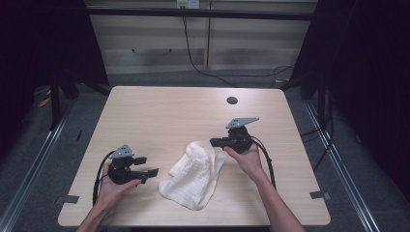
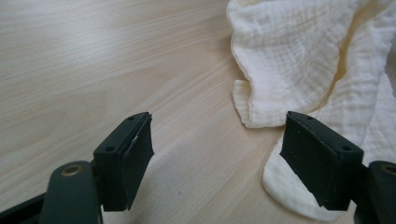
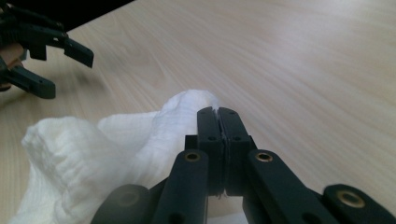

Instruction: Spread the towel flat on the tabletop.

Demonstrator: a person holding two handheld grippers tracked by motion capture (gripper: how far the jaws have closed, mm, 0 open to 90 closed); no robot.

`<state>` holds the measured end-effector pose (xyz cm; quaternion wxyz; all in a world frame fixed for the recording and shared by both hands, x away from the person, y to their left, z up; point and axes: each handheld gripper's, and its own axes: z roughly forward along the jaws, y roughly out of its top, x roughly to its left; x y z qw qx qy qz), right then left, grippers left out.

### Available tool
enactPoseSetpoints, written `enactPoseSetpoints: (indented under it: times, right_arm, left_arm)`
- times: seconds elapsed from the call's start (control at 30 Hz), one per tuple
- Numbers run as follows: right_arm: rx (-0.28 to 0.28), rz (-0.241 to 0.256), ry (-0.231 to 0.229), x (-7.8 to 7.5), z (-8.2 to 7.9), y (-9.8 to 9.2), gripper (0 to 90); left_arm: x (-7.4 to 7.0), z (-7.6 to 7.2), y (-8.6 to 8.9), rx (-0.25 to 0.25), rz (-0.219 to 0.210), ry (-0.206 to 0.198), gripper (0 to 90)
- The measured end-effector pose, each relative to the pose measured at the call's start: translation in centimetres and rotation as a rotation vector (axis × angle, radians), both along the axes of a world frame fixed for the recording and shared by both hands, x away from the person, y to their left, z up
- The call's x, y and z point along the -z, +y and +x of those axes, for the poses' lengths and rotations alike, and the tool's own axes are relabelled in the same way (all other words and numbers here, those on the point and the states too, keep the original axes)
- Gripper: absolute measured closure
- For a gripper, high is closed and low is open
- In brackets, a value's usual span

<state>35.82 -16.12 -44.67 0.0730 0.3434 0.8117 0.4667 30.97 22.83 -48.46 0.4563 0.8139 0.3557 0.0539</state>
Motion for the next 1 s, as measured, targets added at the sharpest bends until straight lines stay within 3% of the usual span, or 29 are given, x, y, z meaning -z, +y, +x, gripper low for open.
enactPoseSetpoints:
  times: [0.2, 0.23, 0.33, 0.37, 0.43, 0.57, 0.63, 0.67, 0.73, 0.87, 1.0]
  right_arm:
    - [0.013, 0.031, -0.056, -3.4, 0.4, -0.3, 88.9]
    - [0.013, 0.031, -0.056, -3.4, 0.4, -0.3, 88.9]
    - [0.016, 0.043, -0.096, -5.7, 0.5, -0.2, 89.0]
    - [0.016, 0.043, -0.096, -5.7, 0.5, -0.2, 89.0]
    - [0.018, 0.048, -0.134, -7.9, 0.8, -0.1, 89.0]
    - [0.028, 0.062, -0.176, -10.6, 1.2, -0.1, 89.0]
    - [0.03, 0.061, -0.185, -11.1, 1.3, -0.2, 89.0]
    - [0.035, 0.064, -0.206, -12.6, 1.6, -0.2, 89.0]
    - [0.036, 0.064, -0.216, -13.1, 1.7, -0.2, 89.0]
    - [0.051, 0.092, -0.281, -16.9, 1.9, -0.4, 89.0]
    - [0.028, 0.136, -0.311, -18.3, 1.2, -0.4, 89.0]
  left_arm:
    - [0.0, 0.0, 0.2, -0.009, -0.007, 0.0, 24.5]
    - [0.0, 0.0, 0.2, -0.009, -0.007, 0.0, 24.5]
    - [0.0, 0.1, 0.3, -0.014, -0.01, 0.001, 24.5]
    - [0.0, 0.1, 0.3, -0.014, -0.01, 0.001, 24.6]
    - [-0.1, 0.1, 0.3, -0.018, -0.01, 0.0, 24.5]
    - [-0.1, 0.1, 0.4, -0.024, -0.012, -0.001, 24.6]
    - [-0.1, 0.1, 0.4, -0.025, -0.014, -0.001, 24.6]
    - [-0.1, 0.1, 0.5, -0.026, -0.015, 0.0, 24.6]
    - [-0.1, 0.1, 0.5, -0.028, -0.014, 0.0, 24.6]
    - [-0.1, 0.2, 0.6, -0.034, -0.016, -0.002, 24.6]
    - [-0.1, 0.1, 0.6, -0.035, -0.019, -0.001, 24.6]
